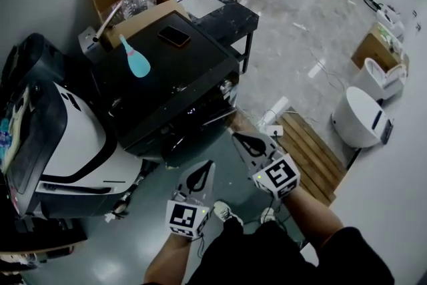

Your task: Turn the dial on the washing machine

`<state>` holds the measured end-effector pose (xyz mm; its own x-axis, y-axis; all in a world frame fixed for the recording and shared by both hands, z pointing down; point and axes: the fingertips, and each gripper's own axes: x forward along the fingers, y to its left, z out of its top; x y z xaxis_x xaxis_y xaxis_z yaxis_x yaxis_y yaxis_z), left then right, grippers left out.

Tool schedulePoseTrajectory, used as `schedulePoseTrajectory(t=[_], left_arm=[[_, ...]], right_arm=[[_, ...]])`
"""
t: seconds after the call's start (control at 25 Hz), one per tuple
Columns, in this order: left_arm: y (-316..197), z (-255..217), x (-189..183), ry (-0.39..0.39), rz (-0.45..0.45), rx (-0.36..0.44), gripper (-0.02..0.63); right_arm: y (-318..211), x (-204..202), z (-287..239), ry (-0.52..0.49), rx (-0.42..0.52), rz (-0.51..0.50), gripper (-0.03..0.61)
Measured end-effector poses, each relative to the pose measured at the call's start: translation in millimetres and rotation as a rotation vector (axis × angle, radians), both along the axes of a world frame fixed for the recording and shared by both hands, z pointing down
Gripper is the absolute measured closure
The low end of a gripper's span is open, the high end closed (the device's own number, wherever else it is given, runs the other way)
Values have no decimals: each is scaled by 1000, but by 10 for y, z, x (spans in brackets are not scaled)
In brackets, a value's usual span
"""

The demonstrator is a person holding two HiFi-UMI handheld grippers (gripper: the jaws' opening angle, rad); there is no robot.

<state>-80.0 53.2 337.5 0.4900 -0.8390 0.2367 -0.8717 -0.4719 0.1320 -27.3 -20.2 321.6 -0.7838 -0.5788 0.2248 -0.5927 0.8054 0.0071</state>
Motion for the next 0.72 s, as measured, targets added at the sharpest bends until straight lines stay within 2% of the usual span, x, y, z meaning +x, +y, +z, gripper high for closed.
schedulePoseTrajectory(t=[0.24,0.48,0.72], left_arm=[[231,-69,256,4,-41,4,609],[585,-157,736,19,-93,32,609],[1044,-242,1154,-2,-135,45,609]], right_arm=[[333,275,-73,-24,-24,-20,581],[721,722,-168,-31,-12,-64,581],[1169,1133,-245,-48,-17,-82,581]])
